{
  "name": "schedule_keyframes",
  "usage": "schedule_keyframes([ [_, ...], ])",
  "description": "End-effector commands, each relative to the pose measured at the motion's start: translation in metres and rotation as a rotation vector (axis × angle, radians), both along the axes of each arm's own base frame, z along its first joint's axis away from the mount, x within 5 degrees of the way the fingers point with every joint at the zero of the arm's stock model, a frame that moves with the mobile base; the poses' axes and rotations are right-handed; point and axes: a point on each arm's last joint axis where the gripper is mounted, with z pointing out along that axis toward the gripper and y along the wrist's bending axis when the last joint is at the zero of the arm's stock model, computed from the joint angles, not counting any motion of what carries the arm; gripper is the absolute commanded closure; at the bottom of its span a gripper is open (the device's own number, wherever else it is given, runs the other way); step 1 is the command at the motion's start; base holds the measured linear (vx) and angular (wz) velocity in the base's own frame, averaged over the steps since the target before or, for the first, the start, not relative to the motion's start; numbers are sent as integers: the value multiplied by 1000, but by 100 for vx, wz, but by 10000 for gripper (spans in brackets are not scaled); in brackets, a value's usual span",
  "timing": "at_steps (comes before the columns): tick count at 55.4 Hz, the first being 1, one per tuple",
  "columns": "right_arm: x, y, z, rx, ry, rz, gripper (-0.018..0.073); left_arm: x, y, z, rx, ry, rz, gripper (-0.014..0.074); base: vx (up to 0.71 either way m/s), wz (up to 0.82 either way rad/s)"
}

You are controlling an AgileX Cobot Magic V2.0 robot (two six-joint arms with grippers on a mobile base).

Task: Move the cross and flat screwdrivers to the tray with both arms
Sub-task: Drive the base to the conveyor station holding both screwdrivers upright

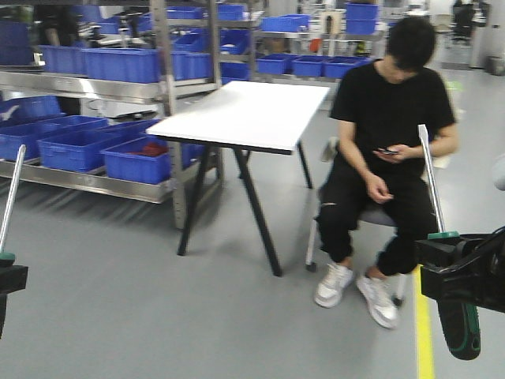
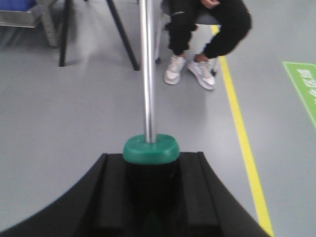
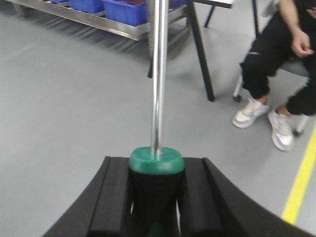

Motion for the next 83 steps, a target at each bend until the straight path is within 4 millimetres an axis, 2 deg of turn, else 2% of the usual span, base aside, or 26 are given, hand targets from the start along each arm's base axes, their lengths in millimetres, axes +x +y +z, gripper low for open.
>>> schedule_keyframes([
  [1,-2,-1,20,27,-128,6,567,-1,0,19,-44,-113,23,596,54,49],
  [83,-2,-1,20,27,-129,6,567,-1,0,19,-44,-113,23,596,57,56],
])
